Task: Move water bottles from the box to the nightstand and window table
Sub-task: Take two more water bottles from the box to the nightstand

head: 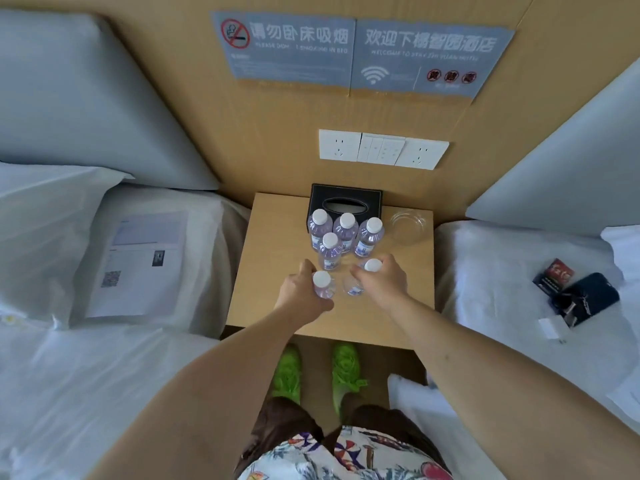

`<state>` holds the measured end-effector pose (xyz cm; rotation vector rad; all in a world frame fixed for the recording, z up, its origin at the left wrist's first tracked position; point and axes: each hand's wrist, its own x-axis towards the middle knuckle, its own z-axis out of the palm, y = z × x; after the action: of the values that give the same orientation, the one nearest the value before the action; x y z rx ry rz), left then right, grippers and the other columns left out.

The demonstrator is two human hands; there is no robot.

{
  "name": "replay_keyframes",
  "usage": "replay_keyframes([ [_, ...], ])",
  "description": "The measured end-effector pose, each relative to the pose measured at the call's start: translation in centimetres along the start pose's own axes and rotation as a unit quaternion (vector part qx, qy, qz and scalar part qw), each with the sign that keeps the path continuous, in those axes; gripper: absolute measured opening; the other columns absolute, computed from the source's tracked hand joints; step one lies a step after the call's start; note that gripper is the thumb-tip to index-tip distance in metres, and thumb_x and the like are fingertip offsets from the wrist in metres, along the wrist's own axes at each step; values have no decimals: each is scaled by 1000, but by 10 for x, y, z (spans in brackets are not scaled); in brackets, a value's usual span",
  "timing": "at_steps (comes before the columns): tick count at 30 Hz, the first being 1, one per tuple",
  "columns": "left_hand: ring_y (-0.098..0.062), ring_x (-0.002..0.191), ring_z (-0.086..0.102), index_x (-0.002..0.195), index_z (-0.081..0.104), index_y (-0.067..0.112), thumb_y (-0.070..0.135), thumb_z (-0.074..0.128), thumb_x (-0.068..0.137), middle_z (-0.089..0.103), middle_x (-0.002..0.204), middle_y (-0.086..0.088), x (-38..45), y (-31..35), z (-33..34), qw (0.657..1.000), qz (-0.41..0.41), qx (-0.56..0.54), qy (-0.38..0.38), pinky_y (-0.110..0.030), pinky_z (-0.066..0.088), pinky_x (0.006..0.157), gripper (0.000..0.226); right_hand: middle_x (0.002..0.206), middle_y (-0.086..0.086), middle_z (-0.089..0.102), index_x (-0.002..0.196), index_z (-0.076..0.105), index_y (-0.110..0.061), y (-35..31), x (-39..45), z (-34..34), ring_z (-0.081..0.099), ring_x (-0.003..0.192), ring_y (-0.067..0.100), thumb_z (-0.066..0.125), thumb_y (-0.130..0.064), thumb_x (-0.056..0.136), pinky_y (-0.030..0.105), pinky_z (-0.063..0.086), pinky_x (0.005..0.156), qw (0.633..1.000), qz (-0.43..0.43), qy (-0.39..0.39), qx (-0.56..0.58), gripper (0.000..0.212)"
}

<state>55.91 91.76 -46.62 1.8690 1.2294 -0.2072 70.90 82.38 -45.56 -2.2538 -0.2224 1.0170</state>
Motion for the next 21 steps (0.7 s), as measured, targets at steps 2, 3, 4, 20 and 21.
replay_keyframes([
  [2,-26,77,58,102,40,20,19,87,68,57,88,-2,11,0,9,1000,-4,-11,-3,-28,41,51,58,106,-3,61,110,51,-25,-5,11,4,57,94,20,83,-49,79,29,42,77,1000,11,12,7,50],
  [3,-25,75,57,102,40,21,19,87,67,56,88,-1,16,-1,12,1000,-5,-16,-8,-27,42,51,58,104,-5,60,109,51,-26,-8,17,6,58,93,19,84,-50,77,29,42,76,1000,16,17,14,51],
  [4,-23,74,57,101,40,23,18,87,67,56,88,0,20,-1,16,1000,-6,-19,-13,-27,42,51,58,103,-6,60,109,53,-26,-10,22,8,59,93,18,85,-49,76,29,43,76,999,20,22,21,52],
  [20,-30,86,62,114,46,15,7,77,72,65,97,-5,49,-1,68,998,3,-61,27,-42,57,68,54,98,-9,59,113,50,-20,-3,64,40,63,95,20,83,-36,77,29,47,73,989,64,68,115,52],
  [21,-31,86,61,114,45,15,6,75,73,65,97,-6,49,1,69,997,1,-63,33,-44,57,68,52,93,-13,54,112,48,-20,-3,64,40,63,93,20,85,-36,76,27,45,70,989,63,65,116,53],
])
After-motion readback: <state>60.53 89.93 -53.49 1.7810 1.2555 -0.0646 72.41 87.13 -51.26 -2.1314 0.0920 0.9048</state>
